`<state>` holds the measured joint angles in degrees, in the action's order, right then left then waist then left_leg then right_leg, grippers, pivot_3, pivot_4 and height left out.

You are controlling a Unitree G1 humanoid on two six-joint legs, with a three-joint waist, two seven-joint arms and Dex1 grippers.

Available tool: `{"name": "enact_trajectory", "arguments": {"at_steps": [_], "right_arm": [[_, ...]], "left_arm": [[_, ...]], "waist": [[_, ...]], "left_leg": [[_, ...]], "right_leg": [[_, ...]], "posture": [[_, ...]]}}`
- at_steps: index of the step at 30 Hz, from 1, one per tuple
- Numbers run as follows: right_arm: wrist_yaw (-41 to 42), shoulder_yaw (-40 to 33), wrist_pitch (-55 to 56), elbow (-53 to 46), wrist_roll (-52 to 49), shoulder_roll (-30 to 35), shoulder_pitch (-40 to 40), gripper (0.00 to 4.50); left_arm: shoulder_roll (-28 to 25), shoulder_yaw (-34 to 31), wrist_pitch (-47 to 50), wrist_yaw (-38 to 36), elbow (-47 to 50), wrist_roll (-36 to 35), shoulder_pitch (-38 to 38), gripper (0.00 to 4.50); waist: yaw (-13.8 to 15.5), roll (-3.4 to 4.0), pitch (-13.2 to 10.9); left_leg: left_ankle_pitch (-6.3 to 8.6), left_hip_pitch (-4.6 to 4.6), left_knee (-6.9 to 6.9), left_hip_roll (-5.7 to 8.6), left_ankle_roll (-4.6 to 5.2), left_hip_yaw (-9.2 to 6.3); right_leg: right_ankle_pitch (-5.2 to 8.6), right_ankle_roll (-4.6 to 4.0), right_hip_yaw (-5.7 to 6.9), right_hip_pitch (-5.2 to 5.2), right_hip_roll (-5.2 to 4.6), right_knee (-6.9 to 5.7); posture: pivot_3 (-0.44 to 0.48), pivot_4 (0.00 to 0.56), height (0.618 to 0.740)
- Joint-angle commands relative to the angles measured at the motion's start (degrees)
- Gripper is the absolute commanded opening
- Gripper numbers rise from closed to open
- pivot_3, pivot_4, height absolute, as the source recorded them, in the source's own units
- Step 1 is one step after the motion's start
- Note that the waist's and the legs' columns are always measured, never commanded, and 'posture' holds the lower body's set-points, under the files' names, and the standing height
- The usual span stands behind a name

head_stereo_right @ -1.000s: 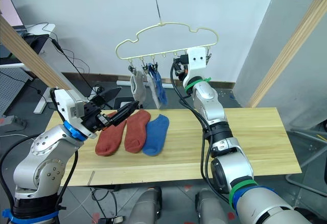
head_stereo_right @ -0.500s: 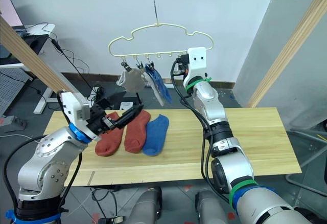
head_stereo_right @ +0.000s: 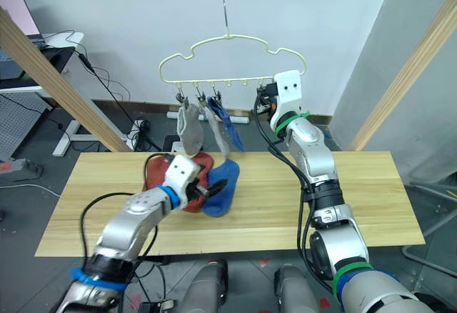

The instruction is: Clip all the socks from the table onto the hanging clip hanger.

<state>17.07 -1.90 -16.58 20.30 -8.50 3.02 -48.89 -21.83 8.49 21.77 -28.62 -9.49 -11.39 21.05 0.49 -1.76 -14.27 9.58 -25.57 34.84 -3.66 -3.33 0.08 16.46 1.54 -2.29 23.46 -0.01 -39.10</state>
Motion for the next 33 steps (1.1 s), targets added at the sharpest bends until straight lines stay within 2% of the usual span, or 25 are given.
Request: {"name": "enact_trajectory", "arguments": {"at_steps": [1, 7, 8, 10, 13, 19, 25, 29, 33], "right_arm": [[-1.2, -0.2, -2.8, -2.9, -0.5, 0.2, 2.0, 0.01], [-2.1, -0.5, -5.1, -6.0, -0.4, 1.0, 3.1, 0.01], [-2.3, -0.6, -5.4, -6.3, -0.4, 1.1, 3.2, 0.00], [-2.4, -0.6, -5.8, -6.8, -0.4, 1.3, 3.5, 0.00], [-2.5, -0.6, -6.2, -7.1, -0.5, 1.3, 3.6, 0.00], [-2.7, -0.5, -6.3, -7.1, -0.7, 1.1, 3.5, 0.00], [-2.2, -0.2, -6.1, -6.8, -0.9, 1.6, 3.3, 0.00], [-1.7, -0.5, -6.2, -6.4, -1.2, 2.3, 3.0, 0.00], [0.1, -1.6, -9.6, -7.6, -3.8, 3.3, 2.6, 0.00]], "left_arm": [[2.1, 1.9, -4.8, 2.2, -10.1, 5.5, 4.1, 4.50], [4.8, 3.0, -5.4, 0.5, -21.3, 8.8, 7.0, 4.50], [5.2, 2.9, -5.4, 0.1, -22.5, 9.0, 7.2, 4.32], [5.5, 2.7, -5.5, -0.9, -23.9, 9.1, 7.6, 3.93], [5.5, 2.7, -6.0, -2.0, -24.1, 9.5, 8.0, 3.04], [5.2, 2.6, -6.7, -3.2, -22.8, 10.5, 7.0, 1.59], [8.0, -0.5, -6.3, -4.8, -18.4, 6.4, 4.9, 0.07], [9.6, -1.8, -6.7, -5.3, -16.0, 4.7, 4.0, 0.03], [11.7, -4.3, -6.1, -10.1, -8.2, -2.0, 2.3, 0.03]], "waist": [[-0.3, 0.00, 0.0], [-0.7, 0.00, 0.0], [-0.6, 0.00, 0.0], [-0.6, 0.00, 0.0], [-0.6, 0.00, 0.0], [-0.6, 0.00, 0.0], [-0.6, 0.00, 0.0], [-0.6, 0.00, 0.0], [-0.6, 0.00, 0.0]], "left_leg": [[0.00, 0.00, 0.00, -0.02, 0.00, 0.00], [0.02, -0.01, -0.02, -0.01, 0.03, 0.00], [0.02, -0.02, -0.02, -0.01, 0.03, -0.03], [0.02, 0.00, -0.01, 0.01, 0.03, -0.05], [0.02, 0.02, 0.03, 0.04, 0.03, -0.02], [0.02, 0.04, 0.04, 0.03, 0.03, -0.04], [0.02, 0.03, 0.03, 0.03, 0.03, -0.04], [0.02, 0.03, 0.04, 0.03, 0.03, -0.05], [0.02, 0.01, 0.03, 0.03, 0.03, -0.05]], "right_leg": [[0.00, 0.00, -0.01, 0.00, 0.01, 0.01], [0.00, 0.01, 0.00, 0.00, 0.02, 0.01], [0.00, 0.01, 0.04, -0.01, 0.01, 0.00], [0.00, 0.01, 0.05, -0.05, 0.01, 0.00], [-0.03, 0.07, 0.01, -0.10, -0.02, 0.02], [-0.04, 0.08, 0.04, -0.13, -0.02, 0.01], [-0.04, 0.08, 0.04, -0.13, -0.03, 0.04], [-0.04, 0.08, 0.04, -0.13, -0.03, 0.04], [-0.04, 0.08, 0.05, -0.13, -0.03, 0.04]], "posture": [[0.008, 0.278, 0.740], [-0.016, 0.281, 0.740], [-0.016, 0.281, 0.740], [-0.016, 0.281, 0.740], [-0.015, 0.280, 0.740], [-0.010, 0.274, 0.740], [-0.005, 0.268, 0.740], [0.003, 0.255, 0.740], [0.004, 0.250, 0.740]]}}
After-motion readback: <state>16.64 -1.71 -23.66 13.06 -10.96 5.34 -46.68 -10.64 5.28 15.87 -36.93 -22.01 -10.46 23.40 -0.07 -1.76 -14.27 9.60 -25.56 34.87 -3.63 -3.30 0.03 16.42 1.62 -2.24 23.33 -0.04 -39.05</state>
